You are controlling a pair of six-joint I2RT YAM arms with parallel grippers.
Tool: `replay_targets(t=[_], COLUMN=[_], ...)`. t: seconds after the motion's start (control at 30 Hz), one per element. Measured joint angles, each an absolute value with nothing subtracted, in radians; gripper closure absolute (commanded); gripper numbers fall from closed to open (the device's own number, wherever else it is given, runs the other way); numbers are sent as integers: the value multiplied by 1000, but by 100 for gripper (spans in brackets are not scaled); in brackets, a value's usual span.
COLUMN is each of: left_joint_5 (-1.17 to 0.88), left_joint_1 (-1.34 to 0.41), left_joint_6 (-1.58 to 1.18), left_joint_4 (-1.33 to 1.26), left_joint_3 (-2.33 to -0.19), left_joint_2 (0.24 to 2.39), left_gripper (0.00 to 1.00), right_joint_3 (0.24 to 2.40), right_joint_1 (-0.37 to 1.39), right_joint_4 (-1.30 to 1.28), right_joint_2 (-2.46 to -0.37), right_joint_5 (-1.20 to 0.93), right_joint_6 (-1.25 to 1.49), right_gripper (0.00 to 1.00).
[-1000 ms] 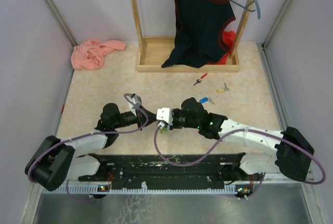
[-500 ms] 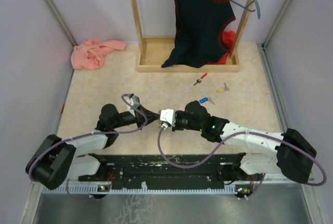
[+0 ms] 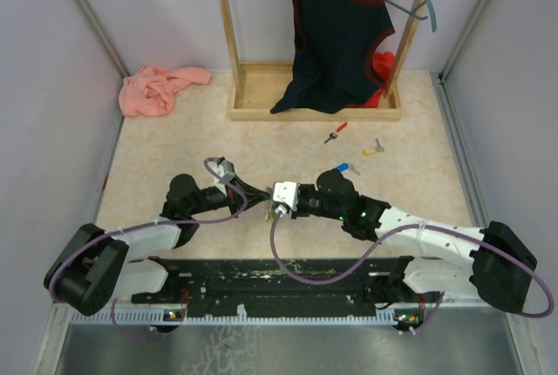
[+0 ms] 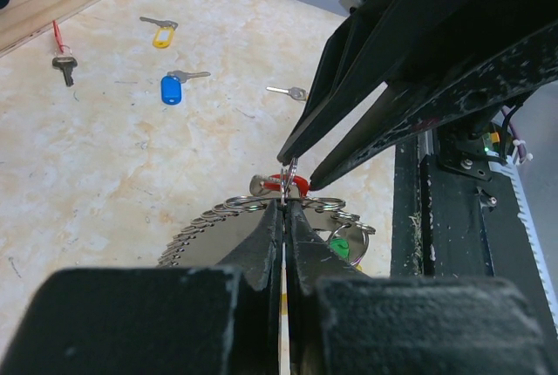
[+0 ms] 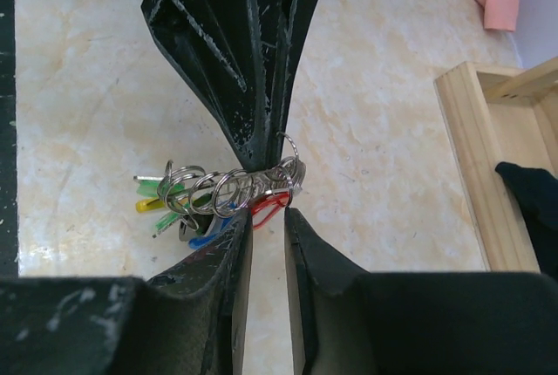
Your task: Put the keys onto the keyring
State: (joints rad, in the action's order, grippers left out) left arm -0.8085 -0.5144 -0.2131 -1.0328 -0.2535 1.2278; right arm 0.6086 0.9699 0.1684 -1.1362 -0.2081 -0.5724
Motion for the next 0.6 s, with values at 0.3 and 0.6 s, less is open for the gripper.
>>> replay_targets(t=[0.3,0.6], left_joint_5=[-810,-825], left_joint_1=[-514,-514], left_joint_6=[-212,-205], left_joint_4=[-1032,-1032], left_joint_3=[-254,-254], left_joint_2=[1229,1230], left_gripper=[99,99], right_joint_3=[609,609], right_joint_1=[965,928], right_joint_4=[163,168], right_joint_2=[-1108,-1108], right_joint_5=[-227,-260], right_joint_6=[-571,-546], right_gripper=[74,74])
